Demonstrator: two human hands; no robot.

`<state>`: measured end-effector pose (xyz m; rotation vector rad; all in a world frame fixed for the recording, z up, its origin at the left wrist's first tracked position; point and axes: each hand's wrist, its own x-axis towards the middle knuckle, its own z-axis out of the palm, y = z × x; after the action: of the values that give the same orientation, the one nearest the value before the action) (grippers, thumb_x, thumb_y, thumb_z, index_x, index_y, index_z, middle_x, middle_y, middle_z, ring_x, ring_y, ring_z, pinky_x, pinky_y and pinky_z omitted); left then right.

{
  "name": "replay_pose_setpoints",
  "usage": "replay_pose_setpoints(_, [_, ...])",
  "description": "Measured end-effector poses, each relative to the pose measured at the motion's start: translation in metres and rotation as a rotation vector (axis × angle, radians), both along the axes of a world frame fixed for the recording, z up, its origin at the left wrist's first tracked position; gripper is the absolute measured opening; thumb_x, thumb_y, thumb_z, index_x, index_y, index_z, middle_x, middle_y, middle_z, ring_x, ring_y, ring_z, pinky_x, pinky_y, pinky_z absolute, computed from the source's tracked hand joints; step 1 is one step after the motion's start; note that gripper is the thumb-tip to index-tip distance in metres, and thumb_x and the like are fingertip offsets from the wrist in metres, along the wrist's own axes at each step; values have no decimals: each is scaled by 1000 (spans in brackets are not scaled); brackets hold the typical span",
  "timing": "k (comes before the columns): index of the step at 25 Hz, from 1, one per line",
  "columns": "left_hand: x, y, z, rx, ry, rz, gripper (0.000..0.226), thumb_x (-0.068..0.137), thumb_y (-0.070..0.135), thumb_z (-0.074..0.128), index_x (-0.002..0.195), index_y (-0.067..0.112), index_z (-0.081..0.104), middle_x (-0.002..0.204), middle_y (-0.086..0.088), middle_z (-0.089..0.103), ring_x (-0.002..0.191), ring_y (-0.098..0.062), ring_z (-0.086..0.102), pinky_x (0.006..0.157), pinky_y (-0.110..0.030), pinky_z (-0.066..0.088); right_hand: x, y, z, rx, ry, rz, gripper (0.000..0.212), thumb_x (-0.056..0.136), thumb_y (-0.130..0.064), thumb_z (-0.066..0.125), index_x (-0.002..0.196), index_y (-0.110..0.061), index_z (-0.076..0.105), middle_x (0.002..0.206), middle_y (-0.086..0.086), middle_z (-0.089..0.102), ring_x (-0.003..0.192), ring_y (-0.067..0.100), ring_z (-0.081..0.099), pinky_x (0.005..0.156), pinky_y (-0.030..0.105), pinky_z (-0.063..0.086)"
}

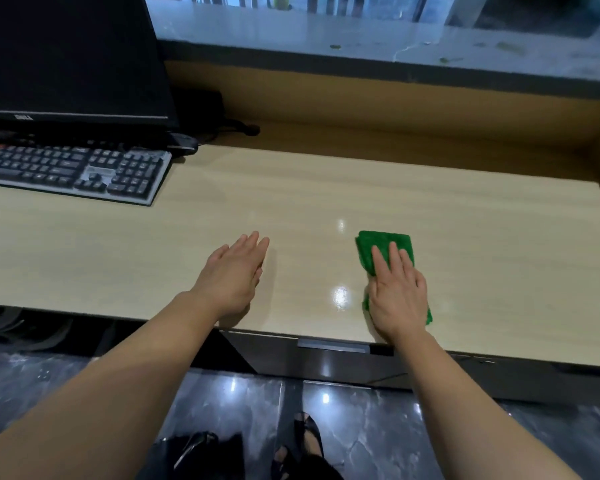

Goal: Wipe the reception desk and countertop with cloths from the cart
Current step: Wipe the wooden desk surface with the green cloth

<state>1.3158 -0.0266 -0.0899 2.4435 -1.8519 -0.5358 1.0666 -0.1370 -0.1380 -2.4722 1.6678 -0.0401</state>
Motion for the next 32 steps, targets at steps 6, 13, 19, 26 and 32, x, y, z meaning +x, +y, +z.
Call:
replay_pose_setpoints(6, [-14, -8, 7, -4, -4, -51, 55, 103, 22, 28, 154, 23, 5, 162, 2, 0, 149, -14, 1, 119, -35, 6, -38, -16, 7, 66, 9, -335, 57, 102, -32, 25, 156, -25, 7, 164, 5, -2, 150, 22, 0, 119, 40, 12])
replay_pose_setpoints(13, [-6, 0, 9, 7, -13, -14, 55, 103, 23, 29, 154, 22, 7, 162, 2, 4, 149, -15, 3, 119, -35, 7, 87, 45, 13, 138, -59, -140, 60, 102, -30, 25, 156, -23, -1, 163, 7, -11, 150, 24, -8, 121, 44, 3])
replay_pose_setpoints(19, [-6, -6, 7, 7, -7, 21, 55, 103, 26, 30, 154, 23, 8, 162, 3, 5, 149, -14, 3, 118, -37, 7, 122, 70, 10, 199, -52, 427, 63, 97, -24, 39, 155, -22, 15, 164, 5, -6, 150, 23, -6, 120, 44, 2])
replay_pose_setpoints(26, [-56, -43, 10, 2, 18, -58, 55, 104, 25, 26, 154, 22, 6, 162, 3, 3, 149, -14, 2, 119, -36, 6, 12, -19, 9, 133, -95, 256, 61, 100, -24, 37, 155, -29, 11, 164, 1, -3, 151, 19, -2, 120, 39, 8])
replay_pose_setpoints(32, [-94, -84, 30, -14, 5, -95, 54, 104, 26, 26, 154, 23, 5, 162, 4, 3, 149, -13, 2, 119, -35, 8, -107, -105, 22, 138, -2, -84, 65, 98, -8, 41, 155, -23, 16, 163, 8, 4, 150, 25, 5, 120, 36, 15])
